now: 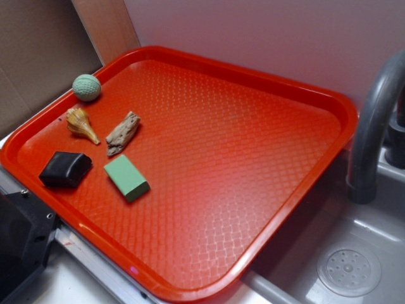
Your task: Grab the wood chip.
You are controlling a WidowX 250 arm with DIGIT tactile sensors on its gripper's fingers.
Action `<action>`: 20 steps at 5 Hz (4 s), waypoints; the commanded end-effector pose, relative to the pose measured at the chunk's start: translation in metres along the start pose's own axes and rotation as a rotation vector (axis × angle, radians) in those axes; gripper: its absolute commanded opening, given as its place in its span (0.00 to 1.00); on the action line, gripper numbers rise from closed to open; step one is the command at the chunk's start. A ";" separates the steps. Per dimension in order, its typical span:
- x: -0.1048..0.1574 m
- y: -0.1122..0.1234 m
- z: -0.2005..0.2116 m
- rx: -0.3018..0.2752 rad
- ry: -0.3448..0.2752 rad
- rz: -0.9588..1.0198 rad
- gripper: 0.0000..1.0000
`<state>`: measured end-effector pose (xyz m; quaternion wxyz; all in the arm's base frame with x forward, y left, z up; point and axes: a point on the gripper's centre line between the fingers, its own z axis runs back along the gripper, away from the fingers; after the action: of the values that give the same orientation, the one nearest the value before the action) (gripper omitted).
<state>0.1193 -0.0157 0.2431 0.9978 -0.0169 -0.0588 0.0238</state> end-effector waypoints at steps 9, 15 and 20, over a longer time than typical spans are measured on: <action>0.069 0.041 -0.234 -0.031 0.185 0.026 1.00; 0.063 0.023 -0.260 0.080 0.223 -0.007 0.00; 0.077 0.008 -0.145 0.071 0.060 0.166 0.00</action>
<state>0.2102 -0.0015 0.1004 0.9928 0.0166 -0.0019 0.1185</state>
